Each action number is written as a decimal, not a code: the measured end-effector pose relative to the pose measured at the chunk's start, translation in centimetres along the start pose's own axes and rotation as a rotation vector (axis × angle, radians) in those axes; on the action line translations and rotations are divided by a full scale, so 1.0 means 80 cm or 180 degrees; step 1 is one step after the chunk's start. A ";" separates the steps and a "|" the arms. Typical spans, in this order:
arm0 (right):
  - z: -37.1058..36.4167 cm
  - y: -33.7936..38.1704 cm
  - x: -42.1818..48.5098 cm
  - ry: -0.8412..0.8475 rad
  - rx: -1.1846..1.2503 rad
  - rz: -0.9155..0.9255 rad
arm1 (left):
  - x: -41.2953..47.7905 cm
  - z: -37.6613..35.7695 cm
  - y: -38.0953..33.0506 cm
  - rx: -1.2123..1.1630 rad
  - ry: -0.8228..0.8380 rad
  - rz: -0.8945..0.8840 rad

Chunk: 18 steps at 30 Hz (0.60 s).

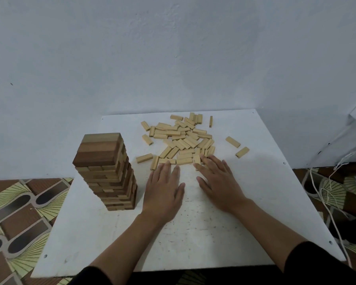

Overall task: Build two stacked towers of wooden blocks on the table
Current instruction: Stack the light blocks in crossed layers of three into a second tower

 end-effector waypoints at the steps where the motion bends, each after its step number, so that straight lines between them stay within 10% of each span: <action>1: 0.001 -0.001 -0.001 -0.0106 0.0025 0.0008 | -0.002 0.002 -0.001 0.0054 -0.0107 0.0024; 18: 0.013 0.033 -0.028 -0.0837 0.0152 0.0556 | -0.006 0.007 0.001 -0.0210 -0.0241 0.0145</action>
Point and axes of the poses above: each hand's wrist, its own x-axis towards the middle knuckle, its own z-axis out of the back of the hand, y = z × x, the point moved 7 cm from there along x, towards the middle knuckle, and after that the axes turned 13 degrees about -z, right-handed, at the moved point
